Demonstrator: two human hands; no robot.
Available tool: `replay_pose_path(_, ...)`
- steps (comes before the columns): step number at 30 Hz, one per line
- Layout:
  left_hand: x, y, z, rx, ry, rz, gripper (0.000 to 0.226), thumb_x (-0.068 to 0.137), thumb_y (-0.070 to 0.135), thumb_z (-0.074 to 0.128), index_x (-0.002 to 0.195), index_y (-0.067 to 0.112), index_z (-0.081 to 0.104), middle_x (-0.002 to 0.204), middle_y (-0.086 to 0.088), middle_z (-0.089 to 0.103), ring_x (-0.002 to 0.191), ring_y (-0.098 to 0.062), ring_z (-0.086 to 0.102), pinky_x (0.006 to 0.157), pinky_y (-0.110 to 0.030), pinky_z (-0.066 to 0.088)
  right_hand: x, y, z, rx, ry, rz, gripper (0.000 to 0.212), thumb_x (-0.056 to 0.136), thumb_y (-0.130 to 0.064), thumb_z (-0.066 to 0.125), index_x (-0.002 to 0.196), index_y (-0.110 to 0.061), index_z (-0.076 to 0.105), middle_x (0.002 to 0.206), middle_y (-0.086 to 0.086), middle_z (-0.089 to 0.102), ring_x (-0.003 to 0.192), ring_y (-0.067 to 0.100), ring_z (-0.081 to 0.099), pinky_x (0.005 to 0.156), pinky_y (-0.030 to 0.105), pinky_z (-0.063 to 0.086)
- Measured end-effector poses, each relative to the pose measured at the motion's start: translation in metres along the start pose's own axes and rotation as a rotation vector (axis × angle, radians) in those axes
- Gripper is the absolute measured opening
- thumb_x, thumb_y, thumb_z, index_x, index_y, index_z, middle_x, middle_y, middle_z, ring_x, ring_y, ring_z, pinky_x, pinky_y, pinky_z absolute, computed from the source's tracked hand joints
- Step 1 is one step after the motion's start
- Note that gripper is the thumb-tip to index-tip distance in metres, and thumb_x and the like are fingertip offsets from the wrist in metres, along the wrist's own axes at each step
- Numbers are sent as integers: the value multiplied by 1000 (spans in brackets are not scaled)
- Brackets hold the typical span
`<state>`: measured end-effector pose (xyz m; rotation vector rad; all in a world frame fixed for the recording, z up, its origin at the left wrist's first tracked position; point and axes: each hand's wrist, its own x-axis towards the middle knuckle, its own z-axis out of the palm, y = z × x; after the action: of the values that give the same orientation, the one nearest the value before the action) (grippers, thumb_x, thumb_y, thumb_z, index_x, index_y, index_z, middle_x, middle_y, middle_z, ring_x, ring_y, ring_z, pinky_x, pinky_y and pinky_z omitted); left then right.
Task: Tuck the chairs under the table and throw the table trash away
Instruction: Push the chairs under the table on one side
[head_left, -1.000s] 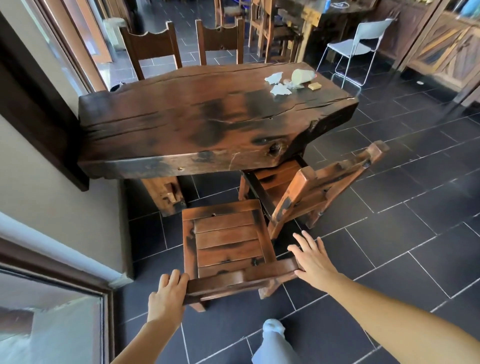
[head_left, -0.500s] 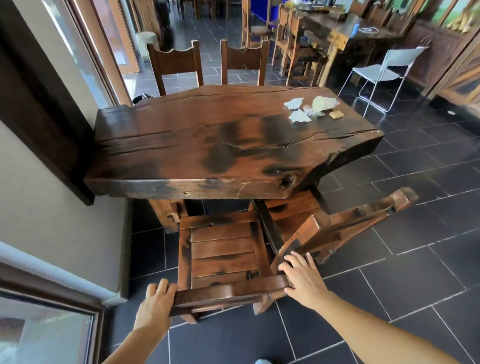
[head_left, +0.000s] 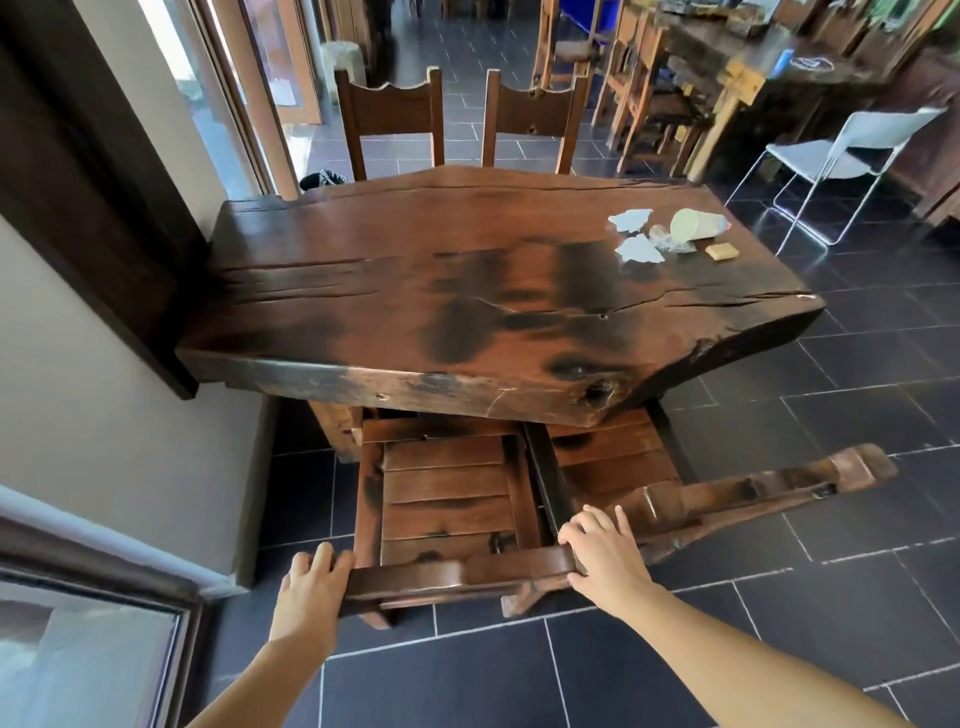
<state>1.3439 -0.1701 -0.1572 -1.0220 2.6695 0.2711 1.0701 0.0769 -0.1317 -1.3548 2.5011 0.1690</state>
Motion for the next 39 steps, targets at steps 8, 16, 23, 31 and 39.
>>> replay_pose_path(8,-1,12,-9,-45,5,-23,57,71,7,66,121,24,46,119,0,44,106,-23,40,87,-33,47,7,5,-2,1,17,-30,38,81,-30,69,117,-26,56,127,-1,53,127,23,42,114,54,12)
replay_pose_path(16,6,13,-10,-70,7,-16,54,72,8,65,119,26,47,118,3,43,106,-22,39,85,-32,46,17,10,-2,4,9,-22,38,73,-28,77,108,-27,62,124,0,57,126,26,45,110,60,20)
replay_pose_path(23,25,21,-20,-81,21,-26,51,77,8,59,121,28,43,123,6,39,111,-21,36,89,-30,44,39,21,-7,5,-21,6,46,52,-29,90,92,-29,68,110,0,66,112,30,59,97,64,37)
replay_pose_path(31,25,21,-21,-79,32,-33,53,76,10,63,121,29,43,121,6,39,109,-19,36,89,-29,45,40,17,-13,1,1,-18,39,84,-30,67,121,-27,54,133,-2,49,132,25,35,113,55,14)
replay_pose_path(39,24,22,-19,-109,60,-47,50,73,8,65,116,26,47,114,6,41,104,-18,36,84,-29,48,38,12,-16,-31,-37,44,46,84,-37,67,126,-26,50,140,0,42,136,24,30,112,47,25)
